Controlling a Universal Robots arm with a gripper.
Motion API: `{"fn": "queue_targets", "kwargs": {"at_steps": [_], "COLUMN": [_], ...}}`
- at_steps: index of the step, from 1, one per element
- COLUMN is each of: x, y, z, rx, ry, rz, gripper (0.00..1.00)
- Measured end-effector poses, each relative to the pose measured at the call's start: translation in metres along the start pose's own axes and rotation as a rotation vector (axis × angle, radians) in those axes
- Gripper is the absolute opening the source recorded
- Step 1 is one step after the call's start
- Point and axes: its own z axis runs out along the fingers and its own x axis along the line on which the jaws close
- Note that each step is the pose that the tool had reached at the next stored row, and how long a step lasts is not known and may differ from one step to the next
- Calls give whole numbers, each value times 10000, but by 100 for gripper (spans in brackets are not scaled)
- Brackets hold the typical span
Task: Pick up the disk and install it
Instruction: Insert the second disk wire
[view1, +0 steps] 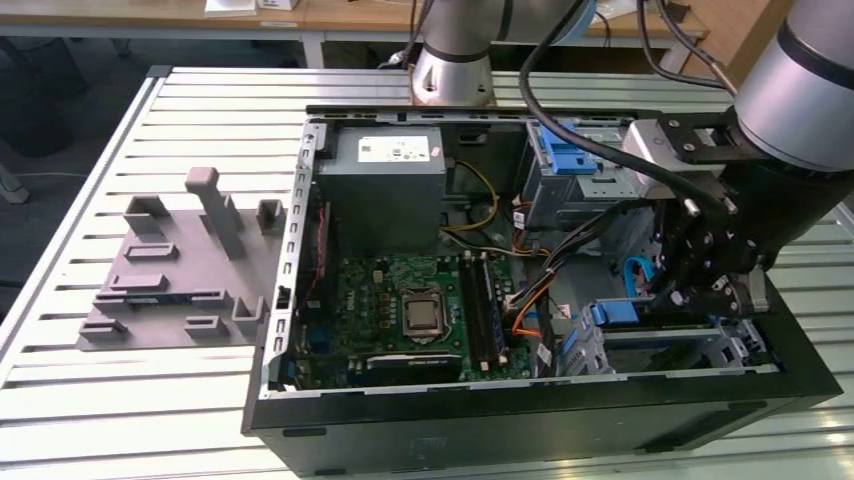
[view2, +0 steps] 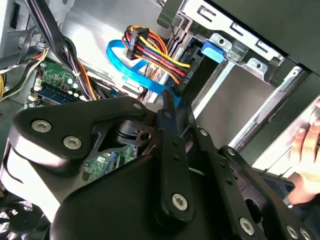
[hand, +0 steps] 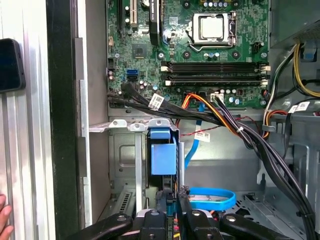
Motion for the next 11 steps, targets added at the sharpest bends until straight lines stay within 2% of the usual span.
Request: {"fn": "queue_targets", "kwargs": {"at_steps": [5, 7, 11], "x": [-2, -3, -3], "y": [-1, -1, -1], "z": [-26, -28, -29], "rx": [0, 0, 0], "ry": [11, 16, 15], "rz": [-1, -1, -1], "gripper": [22, 11, 11]}}
